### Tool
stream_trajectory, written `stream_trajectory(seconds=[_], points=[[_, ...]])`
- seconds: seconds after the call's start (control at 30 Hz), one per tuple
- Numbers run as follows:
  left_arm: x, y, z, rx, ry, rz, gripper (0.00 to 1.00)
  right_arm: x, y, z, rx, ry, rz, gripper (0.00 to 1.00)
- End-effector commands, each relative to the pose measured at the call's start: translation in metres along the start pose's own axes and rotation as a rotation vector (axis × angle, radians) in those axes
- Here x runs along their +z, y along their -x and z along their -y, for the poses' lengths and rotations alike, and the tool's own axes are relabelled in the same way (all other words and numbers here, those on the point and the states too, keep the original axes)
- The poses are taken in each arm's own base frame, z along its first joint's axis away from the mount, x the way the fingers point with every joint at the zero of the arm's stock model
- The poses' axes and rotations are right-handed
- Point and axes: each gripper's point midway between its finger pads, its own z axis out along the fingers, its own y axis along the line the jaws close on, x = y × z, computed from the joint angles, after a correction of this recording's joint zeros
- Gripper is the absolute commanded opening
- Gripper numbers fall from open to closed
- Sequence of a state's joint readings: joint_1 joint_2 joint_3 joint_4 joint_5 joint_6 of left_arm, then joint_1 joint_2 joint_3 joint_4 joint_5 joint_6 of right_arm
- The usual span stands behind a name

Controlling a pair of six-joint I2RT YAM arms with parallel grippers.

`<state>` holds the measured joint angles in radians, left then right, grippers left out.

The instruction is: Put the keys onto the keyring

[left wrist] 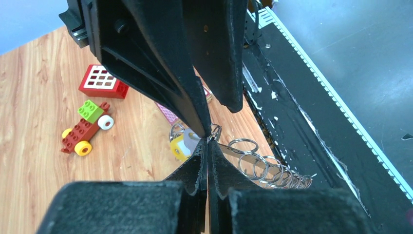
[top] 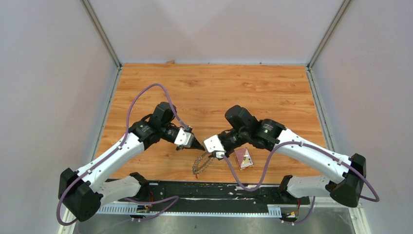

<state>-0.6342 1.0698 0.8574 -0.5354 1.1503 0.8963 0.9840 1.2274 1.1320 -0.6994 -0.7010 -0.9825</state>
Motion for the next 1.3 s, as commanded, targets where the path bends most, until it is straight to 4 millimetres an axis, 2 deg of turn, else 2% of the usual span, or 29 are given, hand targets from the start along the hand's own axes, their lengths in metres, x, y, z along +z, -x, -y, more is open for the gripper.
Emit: stream_trajectory(seconds=[0.0, 0.3, 0.43, 0.67, 0.97, 1.27], points=[[-0.001, 0.018, -0.006, 0.046, 0.019, 0.044, 0.00, -0.003, 0.017, 0.003, -0.062, -0.009, 0.018, 0.29], [-0.002, 0.017, -0.009, 0.035, 0.038, 0.035, 0.00, -0.009, 0.008, 0.012, -0.067, -0.064, -0.054, 0.14], [-0.003, 0.015, -0.014, 0.020, 0.066, 0.021, 0.00, -0.011, 0.007, 0.014, -0.051, -0.086, -0.074, 0.00], [-0.007, 0.012, -0.032, -0.024, 0.164, -0.018, 0.00, -0.011, -0.001, 0.018, 0.017, -0.142, -0.113, 0.00], [-0.011, 0.016, -0.044, -0.073, 0.232, -0.025, 0.00, -0.008, -0.013, 0.022, 0.045, -0.193, -0.132, 0.00], [-0.011, 0.023, -0.055, -0.159, 0.273, 0.000, 0.00, -0.018, -0.026, 0.035, 0.037, -0.306, -0.190, 0.00]])
